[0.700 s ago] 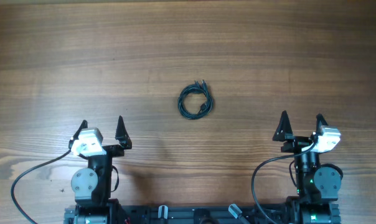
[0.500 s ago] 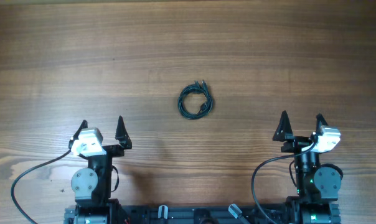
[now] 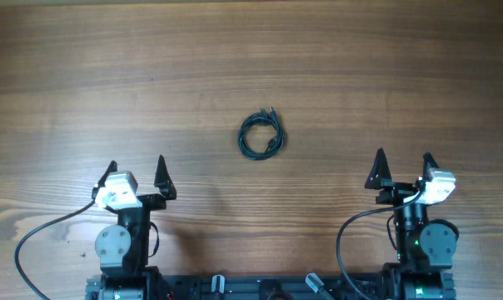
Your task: Untangle cables
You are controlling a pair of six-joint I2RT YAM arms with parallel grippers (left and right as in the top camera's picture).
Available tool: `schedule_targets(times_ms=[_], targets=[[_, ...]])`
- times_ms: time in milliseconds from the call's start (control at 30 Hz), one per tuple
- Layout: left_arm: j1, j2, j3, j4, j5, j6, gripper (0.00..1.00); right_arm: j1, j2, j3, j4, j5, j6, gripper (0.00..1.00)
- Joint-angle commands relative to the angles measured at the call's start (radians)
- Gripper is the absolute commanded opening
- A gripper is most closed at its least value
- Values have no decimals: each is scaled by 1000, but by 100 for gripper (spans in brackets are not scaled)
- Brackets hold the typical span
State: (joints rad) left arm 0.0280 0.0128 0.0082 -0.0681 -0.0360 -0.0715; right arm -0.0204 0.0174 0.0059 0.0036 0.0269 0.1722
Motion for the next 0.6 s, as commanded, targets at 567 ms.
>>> schedule_targets(times_ms=[567], targets=[[-4, -6, -2, 18, -134, 11, 100, 0, -10, 0, 2, -32, 17, 100]])
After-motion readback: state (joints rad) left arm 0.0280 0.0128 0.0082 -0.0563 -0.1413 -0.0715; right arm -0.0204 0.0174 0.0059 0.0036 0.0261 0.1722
